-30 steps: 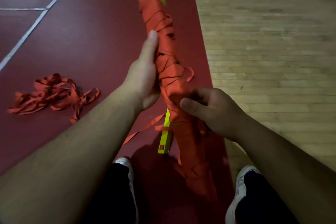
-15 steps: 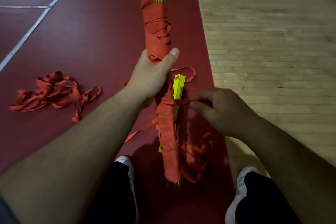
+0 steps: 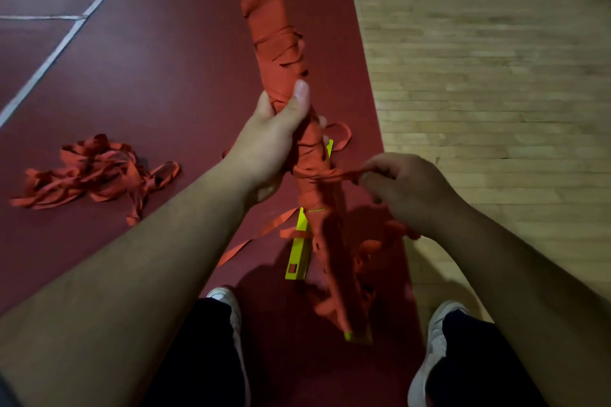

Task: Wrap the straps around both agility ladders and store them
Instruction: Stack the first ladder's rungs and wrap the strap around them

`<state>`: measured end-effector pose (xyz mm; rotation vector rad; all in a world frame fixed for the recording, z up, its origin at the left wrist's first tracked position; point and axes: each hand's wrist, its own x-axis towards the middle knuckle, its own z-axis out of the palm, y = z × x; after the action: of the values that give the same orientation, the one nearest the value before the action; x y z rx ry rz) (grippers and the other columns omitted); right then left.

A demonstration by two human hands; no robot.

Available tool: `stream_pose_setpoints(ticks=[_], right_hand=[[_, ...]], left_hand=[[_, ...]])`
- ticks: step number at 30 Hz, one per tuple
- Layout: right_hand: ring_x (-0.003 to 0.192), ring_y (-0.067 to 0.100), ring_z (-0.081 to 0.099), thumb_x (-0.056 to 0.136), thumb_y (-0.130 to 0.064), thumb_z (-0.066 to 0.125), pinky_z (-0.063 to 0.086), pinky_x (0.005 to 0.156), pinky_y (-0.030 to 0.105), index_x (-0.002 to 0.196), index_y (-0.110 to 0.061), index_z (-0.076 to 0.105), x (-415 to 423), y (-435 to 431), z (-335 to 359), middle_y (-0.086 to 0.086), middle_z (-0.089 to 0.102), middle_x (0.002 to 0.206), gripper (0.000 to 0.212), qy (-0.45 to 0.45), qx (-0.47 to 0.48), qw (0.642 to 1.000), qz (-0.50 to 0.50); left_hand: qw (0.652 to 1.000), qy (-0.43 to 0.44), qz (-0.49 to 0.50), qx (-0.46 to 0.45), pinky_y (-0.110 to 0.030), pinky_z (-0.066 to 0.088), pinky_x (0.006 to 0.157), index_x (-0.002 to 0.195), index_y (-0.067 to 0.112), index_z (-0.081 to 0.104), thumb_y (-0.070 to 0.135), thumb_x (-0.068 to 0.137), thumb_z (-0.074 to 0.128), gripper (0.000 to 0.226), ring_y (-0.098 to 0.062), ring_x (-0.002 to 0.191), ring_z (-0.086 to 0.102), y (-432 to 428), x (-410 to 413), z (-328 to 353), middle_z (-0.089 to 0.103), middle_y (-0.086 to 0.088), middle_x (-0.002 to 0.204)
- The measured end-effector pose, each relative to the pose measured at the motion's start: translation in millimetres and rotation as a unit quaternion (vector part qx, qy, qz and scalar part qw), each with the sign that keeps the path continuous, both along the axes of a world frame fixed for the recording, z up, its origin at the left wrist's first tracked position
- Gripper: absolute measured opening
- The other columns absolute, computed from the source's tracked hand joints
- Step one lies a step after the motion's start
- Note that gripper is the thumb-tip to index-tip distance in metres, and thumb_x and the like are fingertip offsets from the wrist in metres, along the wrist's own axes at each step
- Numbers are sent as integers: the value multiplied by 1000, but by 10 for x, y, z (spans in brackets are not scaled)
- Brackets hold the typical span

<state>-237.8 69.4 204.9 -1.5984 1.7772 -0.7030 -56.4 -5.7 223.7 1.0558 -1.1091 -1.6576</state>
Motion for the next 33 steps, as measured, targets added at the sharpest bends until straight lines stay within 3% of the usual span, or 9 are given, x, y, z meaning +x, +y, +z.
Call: stream_pose_setpoints(ticks=[2, 5, 8, 12, 19, 23, 25, 28, 33], right_hand=[[67, 16, 65, 94, -18, 66, 48, 64, 35, 92, -22, 74, -16, 13, -36, 0, 72, 77, 9, -86, 56, 995, 20], [64, -1, 64, 94, -13, 66, 49, 61, 16, 108, -16, 70, 29, 38, -22, -1, 72, 82, 15, -228, 87, 969, 43], [80, -15, 62, 90, -28, 68, 46, 77, 12, 111, -27, 65, 91, 57, -18, -13, 71, 94, 22, -164, 79, 978, 100], [85, -7, 61, 93, -17, 61, 48, 78, 11, 110, -19, 69, 199, 116, -50, -14, 71, 94, 19, -236, 76, 956, 155], [83, 1, 69, 81, -17, 61, 52, 71, 15, 104, -18, 68, 132, 118, -8, -12, 76, 87, 24, -389, 62, 915, 91], [75, -4, 65, 92, -30, 67, 49, 70, 22, 89, -35, 71, 69, 46, 36, -13, 76, 82, 7, -97, -11, 993, 69], [62, 6, 58, 90, -56, 62, 43, 64, 32, 75, -29, 72, -4, 32, 72, -4, 67, 66, 32, 53, -35, 996, 61], [66, 19, 56, 89, -73, 42, 44, 69, 37, 79, -5, 71, -39, 36, 110, 11, 65, 71, 74, 15, -61, 997, 52], [69, -5, 55, 96, -24, 65, 37, 61, 10, 86, -21, 68, -67, -1, 149, -8, 59, 71, 12, 38, -112, 991, 60]], left_hand=[[997, 59, 15, 35, -37, 58, 65, 128, 22, 47, 49, 95, 50, 43, -26, 77, 68, -4, 5, 41, 67, -12, 94], [988, 133, 18, 78, -34, 57, 58, 133, 6, 50, 59, 94, 43, 66, -22, 74, 69, 9, 20, 133, 67, -10, 97], [981, 159, 14, 110, -32, 57, 55, 104, 8, 63, 65, 96, 35, 64, -22, 70, 67, 22, 32, 166, 65, -8, 86], [979, 165, 11, 119, -34, 58, 57, 105, 9, 62, 68, 95, 34, 66, -22, 71, 68, 35, 35, 140, 63, -7, 85], [986, 135, -88, 46, -44, 55, 89, 124, 22, 58, 58, 89, 43, 52, -28, 92, 71, 218, -3, 65, 72, -14, 99], [997, 77, 3, -8, -39, 56, 73, 113, 13, 55, 47, 86, 57, 43, -21, 72, 67, 182, -53, 38, 69, -8, 81], [999, 11, 33, -41, -37, 52, 73, 105, 21, 59, 47, 84, 66, 34, -18, 72, 63, 93, -12, 13, 66, -2, 80], [995, -84, 12, -52, -37, 45, 79, 99, 28, 59, 59, 74, 73, 42, -14, 76, 56, 5, 87, -36, 60, 8, 79], [995, -79, -65, -22, -19, 49, 64, 126, 13, 53, 29, 95, 62, 36, -1, 66, 63, 20, 146, -18, 66, 13, 74]])
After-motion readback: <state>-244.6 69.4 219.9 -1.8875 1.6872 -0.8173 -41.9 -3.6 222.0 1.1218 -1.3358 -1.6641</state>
